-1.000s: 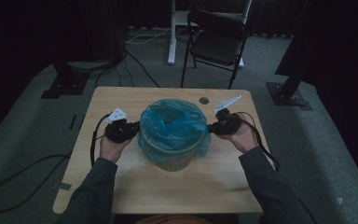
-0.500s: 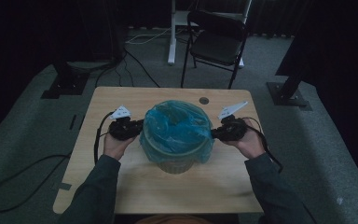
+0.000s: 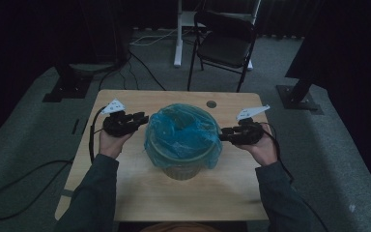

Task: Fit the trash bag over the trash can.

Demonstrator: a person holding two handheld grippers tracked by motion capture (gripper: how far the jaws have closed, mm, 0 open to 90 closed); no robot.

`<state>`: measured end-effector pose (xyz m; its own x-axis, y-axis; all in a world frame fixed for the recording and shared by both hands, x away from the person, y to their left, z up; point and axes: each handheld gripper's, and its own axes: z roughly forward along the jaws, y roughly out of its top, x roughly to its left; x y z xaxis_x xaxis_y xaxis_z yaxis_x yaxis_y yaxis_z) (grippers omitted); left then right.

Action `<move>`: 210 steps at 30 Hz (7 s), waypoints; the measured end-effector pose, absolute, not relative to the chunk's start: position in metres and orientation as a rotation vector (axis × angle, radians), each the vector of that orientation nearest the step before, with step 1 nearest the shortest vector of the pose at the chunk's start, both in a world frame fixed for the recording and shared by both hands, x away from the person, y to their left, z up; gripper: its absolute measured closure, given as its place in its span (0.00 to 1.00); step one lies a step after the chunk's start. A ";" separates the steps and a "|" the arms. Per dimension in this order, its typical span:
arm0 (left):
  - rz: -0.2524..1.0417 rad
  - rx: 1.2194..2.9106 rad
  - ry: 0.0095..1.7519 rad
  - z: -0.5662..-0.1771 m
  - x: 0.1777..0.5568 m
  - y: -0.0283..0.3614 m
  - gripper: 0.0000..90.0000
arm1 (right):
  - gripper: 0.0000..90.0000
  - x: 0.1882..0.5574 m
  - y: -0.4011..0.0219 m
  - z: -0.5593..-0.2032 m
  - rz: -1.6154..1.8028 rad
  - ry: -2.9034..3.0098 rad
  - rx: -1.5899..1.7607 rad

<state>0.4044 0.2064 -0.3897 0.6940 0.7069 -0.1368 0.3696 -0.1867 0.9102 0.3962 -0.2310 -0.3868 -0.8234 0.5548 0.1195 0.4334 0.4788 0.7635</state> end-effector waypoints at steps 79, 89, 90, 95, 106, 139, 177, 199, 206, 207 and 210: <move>0.238 2.053 0.416 -0.320 0.413 0.070 0.66 | 0.64 0.397 -0.232 -0.408 1.259 2.591 0.877; 0.244 2.114 0.385 -0.325 0.412 0.054 0.65 | 0.64 0.397 -0.232 -0.409 1.263 2.595 0.879; 0.245 2.115 0.383 -0.325 0.412 0.052 0.65 | 0.64 0.397 -0.232 -0.409 1.263 2.596 0.879; 0.256 2.117 0.378 -0.322 0.412 0.048 0.65 | 0.64 0.398 -0.233 -0.410 1.262 2.598 0.882; 0.266 2.164 0.385 -0.330 0.418 0.043 0.64 | 0.64 0.398 -0.234 -0.411 1.267 2.597 0.884; 0.319 2.344 0.402 -0.350 0.422 0.026 0.65 | 0.63 0.398 -0.234 -0.413 1.263 2.605 0.886; 0.306 2.565 0.408 -0.371 0.428 0.007 0.62 | 0.63 0.398 -0.234 -0.413 1.265 2.606 0.884; 0.361 2.469 0.417 -0.353 0.421 0.014 0.60 | 0.63 0.398 -0.236 -0.413 1.267 2.600 0.892; 0.395 2.379 0.443 -0.338 0.416 0.032 0.60 | 0.63 0.397 -0.236 -0.413 1.268 2.599 0.893; 0.408 2.367 0.444 -0.336 0.415 0.035 0.60 | 0.63 0.397 -0.237 -0.413 1.268 2.599 0.892; 0.427 2.330 0.462 -0.331 0.410 0.046 0.60 | 0.63 0.397 -0.237 -0.412 1.270 2.598 0.893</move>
